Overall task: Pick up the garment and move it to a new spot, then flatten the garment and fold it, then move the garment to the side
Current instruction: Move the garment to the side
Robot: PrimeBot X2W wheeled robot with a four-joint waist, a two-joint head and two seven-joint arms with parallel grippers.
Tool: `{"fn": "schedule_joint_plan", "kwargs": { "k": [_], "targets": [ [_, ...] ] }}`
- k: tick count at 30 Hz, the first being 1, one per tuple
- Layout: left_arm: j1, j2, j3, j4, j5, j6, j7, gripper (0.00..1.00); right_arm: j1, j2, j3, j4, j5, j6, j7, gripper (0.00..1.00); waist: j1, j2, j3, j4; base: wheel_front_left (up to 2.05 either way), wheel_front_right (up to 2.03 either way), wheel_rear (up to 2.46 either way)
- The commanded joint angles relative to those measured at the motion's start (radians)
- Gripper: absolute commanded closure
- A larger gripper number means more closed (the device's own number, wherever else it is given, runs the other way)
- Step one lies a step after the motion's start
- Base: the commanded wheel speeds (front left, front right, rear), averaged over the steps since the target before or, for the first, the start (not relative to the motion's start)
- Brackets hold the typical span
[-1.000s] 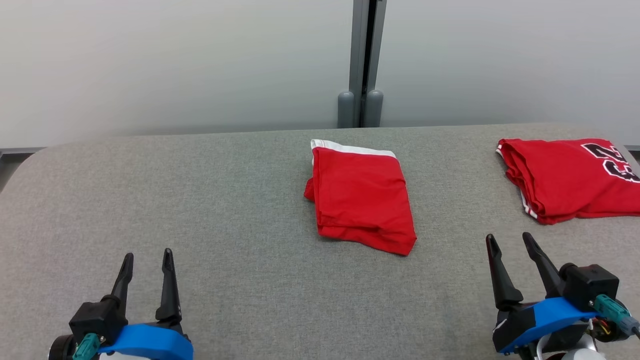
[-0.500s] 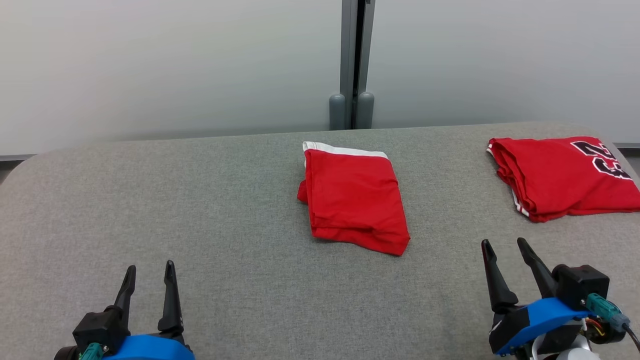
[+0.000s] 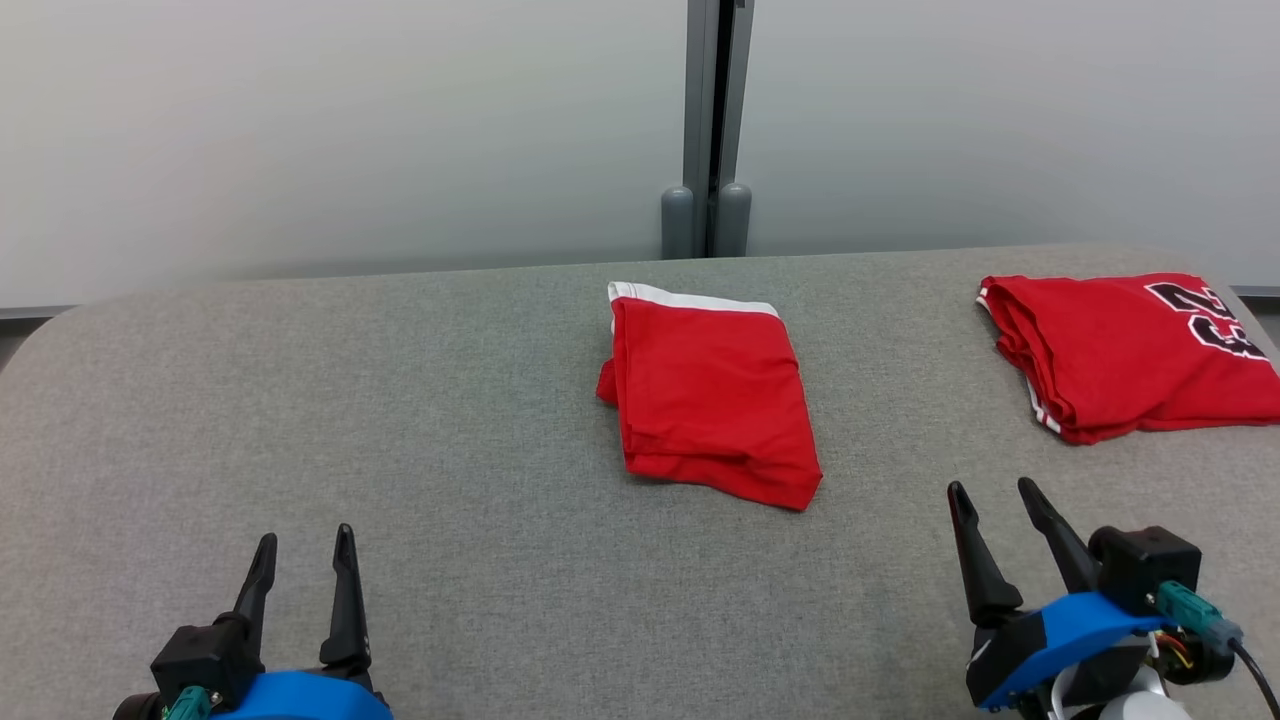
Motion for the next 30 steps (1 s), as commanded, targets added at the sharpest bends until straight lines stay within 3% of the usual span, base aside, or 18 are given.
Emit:
{"fn": "schedule_joint_plan", "kwargs": {
  "k": [1,7,13,23,30],
  "targets": [
    [-0.007,-0.001,-0.001,-0.002,0.007,-0.003,-0.004,0.0,-0.021,-0.004,0.002,0.001,0.006,0.001,0.004,0.0,0.0,-0.0001,0.003,0.002,0.0,0.0,0.0],
    [-0.024,0.0,-0.012,-0.004,0.008,-0.005,-0.004,0.0,-0.069,-0.009,0.005,0.013,0.025,0.001,0.056,0.0,0.0,-0.0001,0.016,0.024,0.0,0.0,0.0],
    [-0.051,0.001,-0.035,-0.024,0.014,-0.007,-0.004,0.0,-0.205,-0.023,0.013,0.067,0.05,0.001,0.204,0.0,0.0,-0.0001,0.058,0.069,0.0,0.0,0.0],
    [-0.155,-0.006,-0.09,-0.07,0.02,-0.009,-0.004,0.0,-0.556,-0.039,-0.095,0.325,0.061,0.001,0.454,0.0,0.0,-0.0001,0.2,0.172,0.0,0.0,0.0],
    [-0.217,-0.015,-0.129,-0.081,0.009,-0.009,-0.004,0.0,-0.692,-0.032,-0.205,0.521,-0.034,0.001,0.48,0.0,0.0,-0.0001,0.281,0.236,0.0,0.0,0.0]
  ]
}}
